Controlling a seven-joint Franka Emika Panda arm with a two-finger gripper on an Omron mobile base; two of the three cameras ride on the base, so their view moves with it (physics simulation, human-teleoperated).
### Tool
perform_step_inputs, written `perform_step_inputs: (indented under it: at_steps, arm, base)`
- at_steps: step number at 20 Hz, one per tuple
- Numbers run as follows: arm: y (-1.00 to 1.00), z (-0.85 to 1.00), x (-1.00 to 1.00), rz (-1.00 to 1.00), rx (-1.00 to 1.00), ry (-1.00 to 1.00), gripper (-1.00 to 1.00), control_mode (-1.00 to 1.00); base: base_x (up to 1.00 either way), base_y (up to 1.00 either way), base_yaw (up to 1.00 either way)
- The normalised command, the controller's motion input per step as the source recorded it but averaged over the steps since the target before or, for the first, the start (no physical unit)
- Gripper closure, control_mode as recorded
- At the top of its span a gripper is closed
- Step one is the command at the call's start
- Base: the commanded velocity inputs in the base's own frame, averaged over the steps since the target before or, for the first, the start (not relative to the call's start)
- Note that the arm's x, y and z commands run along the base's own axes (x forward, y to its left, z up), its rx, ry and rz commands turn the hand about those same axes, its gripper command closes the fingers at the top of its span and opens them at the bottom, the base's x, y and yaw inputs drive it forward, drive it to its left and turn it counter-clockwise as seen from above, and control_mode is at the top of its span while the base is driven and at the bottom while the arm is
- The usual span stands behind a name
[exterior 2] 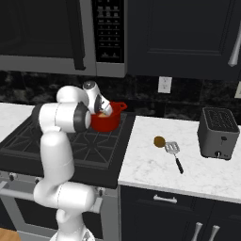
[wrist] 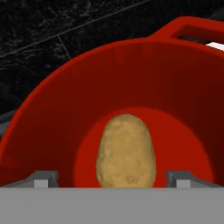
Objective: Put the potato and avocado in the pot. Retrieve the spatula and lightly stir the vegetables in the pot.
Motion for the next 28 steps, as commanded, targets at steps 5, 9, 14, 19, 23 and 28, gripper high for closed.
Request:
perform_step_inputs:
  at_steps: [5,9,14,19,23,28]
  arm:
    - [-0.02,0.58,-0.24,0.01,0.01,-0.05,-1.00,-1.00]
    - [-0.24,0.43,-0.52,0.02,-0.02,-0.04,-1.00,-1.00]
    - [-0.43,0.04,-0.70,0.05,-0.03,0.00,-1.00,-1.00]
    - [-0.53,0.08,-0.83,0.03,0.00,0.00,-1.00,-1.00]
    - [-0.65,0.25,-0.87,0.02,0.00,0.01,-1.00,-1.00]
    - [-0.99,-0.04,-0.44,0.09,-0.13,0.14,-1.00,-1.00]
  base:
    - [0.00,0.00,0.00]
    - [0.00,0.00,0.00]
    - [0.00,0.00,0.00]
    - [0.00,0.00,0.00]
    - [0.00,0.00,0.00]
    - [0.00,0.00,0.00]
